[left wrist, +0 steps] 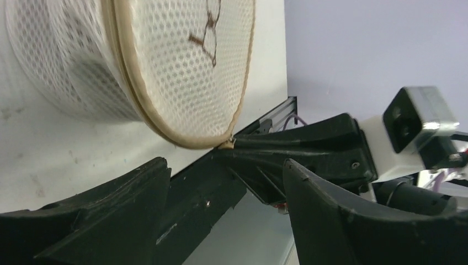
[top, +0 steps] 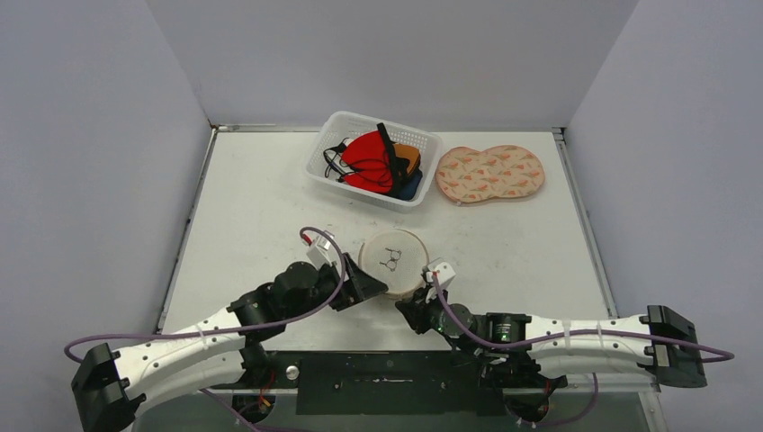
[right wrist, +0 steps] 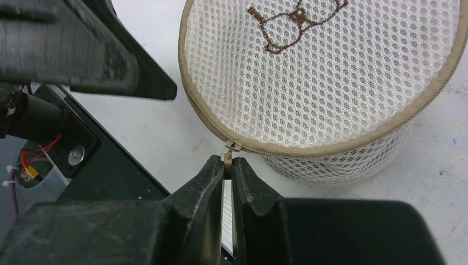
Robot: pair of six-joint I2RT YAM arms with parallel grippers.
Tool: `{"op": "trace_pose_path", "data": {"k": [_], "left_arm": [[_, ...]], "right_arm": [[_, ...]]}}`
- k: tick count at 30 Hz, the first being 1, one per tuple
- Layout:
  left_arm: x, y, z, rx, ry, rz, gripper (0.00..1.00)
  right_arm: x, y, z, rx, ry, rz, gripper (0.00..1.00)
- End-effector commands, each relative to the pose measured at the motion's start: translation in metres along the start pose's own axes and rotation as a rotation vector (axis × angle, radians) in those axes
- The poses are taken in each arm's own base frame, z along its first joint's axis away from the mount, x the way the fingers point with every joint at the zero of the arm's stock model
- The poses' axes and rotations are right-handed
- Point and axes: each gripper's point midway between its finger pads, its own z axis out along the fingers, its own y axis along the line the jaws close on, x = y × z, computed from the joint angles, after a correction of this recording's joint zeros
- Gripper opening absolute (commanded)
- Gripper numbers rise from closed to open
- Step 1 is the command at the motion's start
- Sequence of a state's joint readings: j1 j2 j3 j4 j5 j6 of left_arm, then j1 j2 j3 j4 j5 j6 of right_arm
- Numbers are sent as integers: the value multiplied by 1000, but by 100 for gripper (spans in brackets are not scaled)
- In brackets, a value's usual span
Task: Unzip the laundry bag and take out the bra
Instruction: Unzip the laundry bag at the center of the board.
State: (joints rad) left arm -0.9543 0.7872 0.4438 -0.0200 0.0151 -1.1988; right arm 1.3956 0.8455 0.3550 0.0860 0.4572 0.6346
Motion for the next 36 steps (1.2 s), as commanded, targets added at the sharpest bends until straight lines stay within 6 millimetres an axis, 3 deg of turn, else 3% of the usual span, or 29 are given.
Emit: {"op": "trace_pose_path", "data": {"k": [1,6,10,14,27,33,36], "left_arm": [[14,5,0,-34,-24,-58,73],[17,-11,7,7,-48,-121,71],[6,-7,13,-24,-117,-153,66],[-2,4,15,-62,-175,-178,50],[-12,16,22,-108,-221,-174,18],[-16,18,20,-108,-228,-165,1],[-16,18,20,-110,-228,-163,0]], "right_arm": [[-26,32,6,-81,-55,24,5],[-27,46,13,-122,-48,16,5],[-27,57,14,-171,-46,18,5],[-27,62,14,-199,-43,21,5],[-23,54,12,-176,-44,25,5],[-21,39,6,-130,-46,30,5],[-19,30,3,-104,-47,36,5]]}}
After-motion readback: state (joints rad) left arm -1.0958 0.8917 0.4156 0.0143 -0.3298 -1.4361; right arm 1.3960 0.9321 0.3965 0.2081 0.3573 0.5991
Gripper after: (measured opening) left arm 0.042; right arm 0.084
